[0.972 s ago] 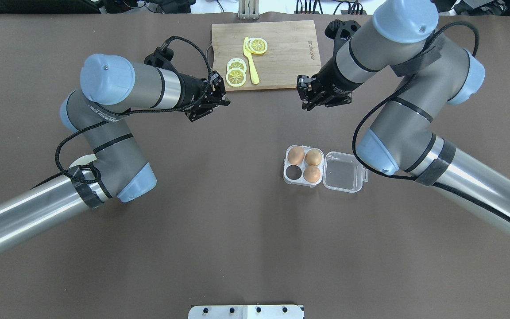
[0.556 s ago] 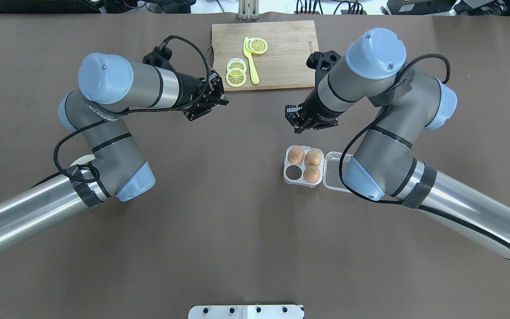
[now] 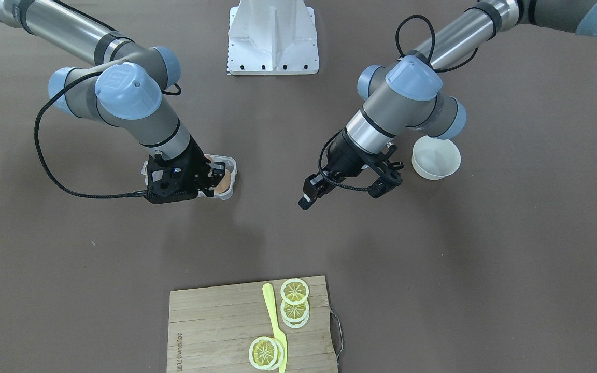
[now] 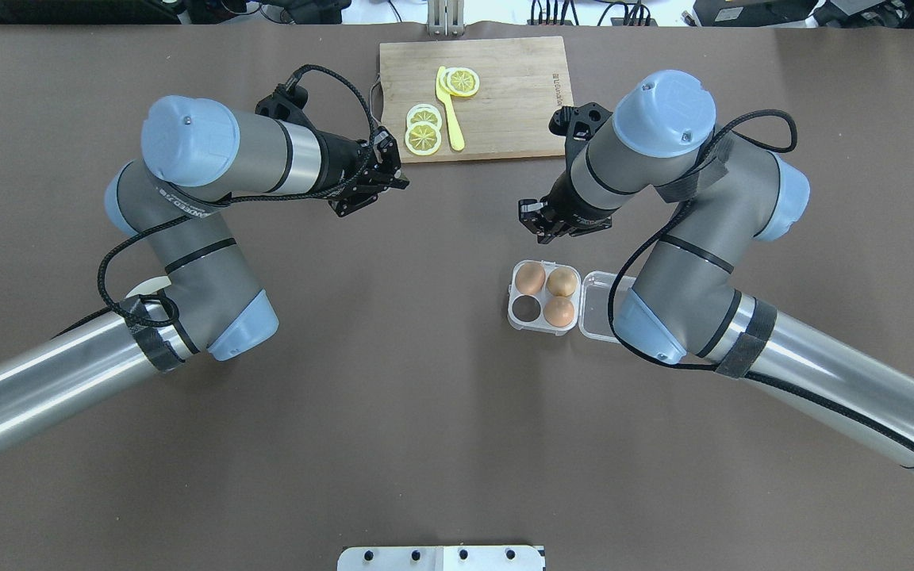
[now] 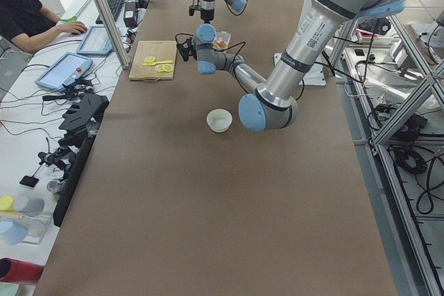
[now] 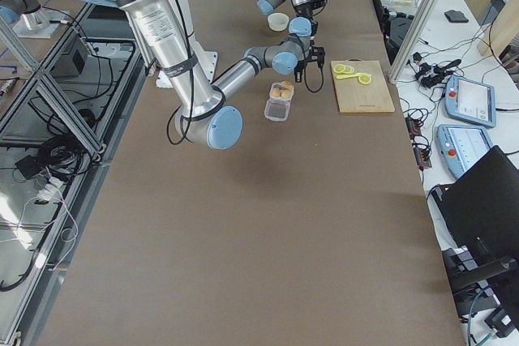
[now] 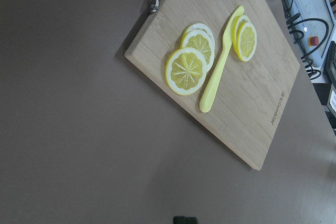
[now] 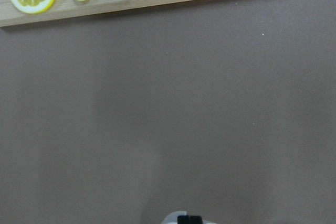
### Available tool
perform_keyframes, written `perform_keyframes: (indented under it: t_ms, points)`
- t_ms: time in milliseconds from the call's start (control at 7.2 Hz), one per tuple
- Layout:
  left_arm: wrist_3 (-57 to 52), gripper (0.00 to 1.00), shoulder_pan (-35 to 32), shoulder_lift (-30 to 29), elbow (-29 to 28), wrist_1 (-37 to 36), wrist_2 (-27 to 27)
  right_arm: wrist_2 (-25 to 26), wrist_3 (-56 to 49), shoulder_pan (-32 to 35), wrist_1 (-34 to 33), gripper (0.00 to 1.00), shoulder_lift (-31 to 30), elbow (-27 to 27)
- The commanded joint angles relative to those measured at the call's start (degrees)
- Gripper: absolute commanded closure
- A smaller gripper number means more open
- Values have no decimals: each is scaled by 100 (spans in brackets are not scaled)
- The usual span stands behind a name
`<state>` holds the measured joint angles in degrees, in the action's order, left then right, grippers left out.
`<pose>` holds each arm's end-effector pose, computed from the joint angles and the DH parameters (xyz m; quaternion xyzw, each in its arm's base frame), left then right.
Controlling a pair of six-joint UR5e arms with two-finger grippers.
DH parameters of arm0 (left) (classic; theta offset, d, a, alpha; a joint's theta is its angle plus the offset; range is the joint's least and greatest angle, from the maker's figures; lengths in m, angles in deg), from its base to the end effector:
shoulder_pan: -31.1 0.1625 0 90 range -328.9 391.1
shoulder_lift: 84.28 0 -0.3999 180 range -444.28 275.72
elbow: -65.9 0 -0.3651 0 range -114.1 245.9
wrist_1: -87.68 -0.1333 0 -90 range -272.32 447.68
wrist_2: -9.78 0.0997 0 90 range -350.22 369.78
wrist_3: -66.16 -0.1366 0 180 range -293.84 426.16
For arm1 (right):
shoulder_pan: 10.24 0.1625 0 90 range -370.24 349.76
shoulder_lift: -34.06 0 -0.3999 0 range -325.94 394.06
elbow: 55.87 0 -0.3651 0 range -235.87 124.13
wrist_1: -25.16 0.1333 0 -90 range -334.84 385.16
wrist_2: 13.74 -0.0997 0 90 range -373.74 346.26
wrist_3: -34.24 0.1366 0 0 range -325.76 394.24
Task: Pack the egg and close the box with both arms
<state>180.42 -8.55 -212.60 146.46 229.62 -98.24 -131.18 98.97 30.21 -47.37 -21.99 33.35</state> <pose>0.4900 -0.5243 0.2222 -0.0324 0.6505 -0.3119 0.6918 -0.4763 -0.4985 0.2943 0.0453 -0.4653 0.0154 0.8838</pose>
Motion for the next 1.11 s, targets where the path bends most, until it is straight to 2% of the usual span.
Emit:
perform_keyframes:
  t_ms: [0, 972]
  points:
    - [0, 100, 1, 0, -5, 0, -8, 38, -22, -63, 2, 100, -11, -106]
    - [0, 100, 1, 0, -14, 0, -8, 178, -14, -300, 11, 100, -46, -141]
